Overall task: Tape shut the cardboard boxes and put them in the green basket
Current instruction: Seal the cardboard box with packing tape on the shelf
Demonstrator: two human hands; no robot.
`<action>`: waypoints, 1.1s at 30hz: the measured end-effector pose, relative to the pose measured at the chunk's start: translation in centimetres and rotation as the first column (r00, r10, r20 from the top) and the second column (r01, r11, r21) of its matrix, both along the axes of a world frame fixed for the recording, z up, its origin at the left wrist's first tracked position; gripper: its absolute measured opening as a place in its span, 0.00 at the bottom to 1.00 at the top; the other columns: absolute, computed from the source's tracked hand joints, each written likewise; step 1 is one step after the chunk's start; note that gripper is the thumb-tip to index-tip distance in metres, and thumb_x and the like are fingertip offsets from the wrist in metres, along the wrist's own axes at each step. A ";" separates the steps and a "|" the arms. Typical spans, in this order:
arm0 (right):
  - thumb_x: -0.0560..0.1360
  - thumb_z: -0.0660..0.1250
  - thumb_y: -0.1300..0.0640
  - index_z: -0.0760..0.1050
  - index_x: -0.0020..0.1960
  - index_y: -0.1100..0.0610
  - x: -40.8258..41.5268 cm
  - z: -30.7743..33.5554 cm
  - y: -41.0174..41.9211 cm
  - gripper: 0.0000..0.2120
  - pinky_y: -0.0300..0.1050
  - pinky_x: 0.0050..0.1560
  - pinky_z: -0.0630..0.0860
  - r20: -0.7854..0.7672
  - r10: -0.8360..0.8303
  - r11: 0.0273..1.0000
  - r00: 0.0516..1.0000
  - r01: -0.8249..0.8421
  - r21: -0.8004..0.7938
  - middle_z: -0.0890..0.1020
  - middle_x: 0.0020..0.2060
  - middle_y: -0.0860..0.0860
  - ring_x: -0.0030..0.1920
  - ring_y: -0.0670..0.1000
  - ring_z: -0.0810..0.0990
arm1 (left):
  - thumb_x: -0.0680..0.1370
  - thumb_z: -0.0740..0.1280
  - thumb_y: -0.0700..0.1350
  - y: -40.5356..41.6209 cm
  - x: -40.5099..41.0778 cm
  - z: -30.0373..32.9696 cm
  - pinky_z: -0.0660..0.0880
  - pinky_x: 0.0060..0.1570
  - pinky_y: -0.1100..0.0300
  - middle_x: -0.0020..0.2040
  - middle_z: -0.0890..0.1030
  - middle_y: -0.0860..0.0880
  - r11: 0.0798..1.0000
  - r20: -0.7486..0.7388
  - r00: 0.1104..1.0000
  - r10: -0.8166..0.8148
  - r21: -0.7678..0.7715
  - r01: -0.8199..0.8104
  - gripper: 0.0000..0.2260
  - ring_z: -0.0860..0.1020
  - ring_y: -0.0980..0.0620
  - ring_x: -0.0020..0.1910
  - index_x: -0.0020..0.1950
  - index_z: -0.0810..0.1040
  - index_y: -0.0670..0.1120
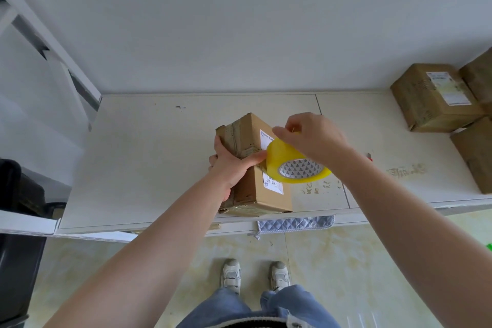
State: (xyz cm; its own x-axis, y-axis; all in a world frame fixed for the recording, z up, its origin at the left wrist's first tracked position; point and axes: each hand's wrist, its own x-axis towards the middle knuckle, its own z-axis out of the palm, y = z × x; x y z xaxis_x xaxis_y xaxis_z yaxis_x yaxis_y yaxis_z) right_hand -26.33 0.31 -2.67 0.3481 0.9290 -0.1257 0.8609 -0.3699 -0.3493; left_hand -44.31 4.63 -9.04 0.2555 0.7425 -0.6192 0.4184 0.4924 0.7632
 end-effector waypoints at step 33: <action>0.69 0.61 0.26 0.65 0.28 0.55 -6.2 0.5 0.9 0.32 0.42 0.28 0.60 -0.056 0.199 0.976 0.978 -0.203 -0.075 0.67 0.22 0.48 0.26 0.49 0.68 | 0.82 0.55 0.60 -0.3 -7.1 -4.1 0.68 0.45 0.64 0.46 0.79 0.63 0.988 0.055 0.993 0.102 0.112 -0.108 0.15 0.76 0.68 0.44 0.58 0.77 0.55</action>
State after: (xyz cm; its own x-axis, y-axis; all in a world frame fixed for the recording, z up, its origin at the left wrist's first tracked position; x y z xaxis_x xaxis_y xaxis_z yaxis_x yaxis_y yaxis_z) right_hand -32.50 1.25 -2.17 0.1473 0.9656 -0.2144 0.9034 -0.2196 -0.3682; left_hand -51.44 4.34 -13.09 0.2003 0.8320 -0.5173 0.3297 0.4400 0.8353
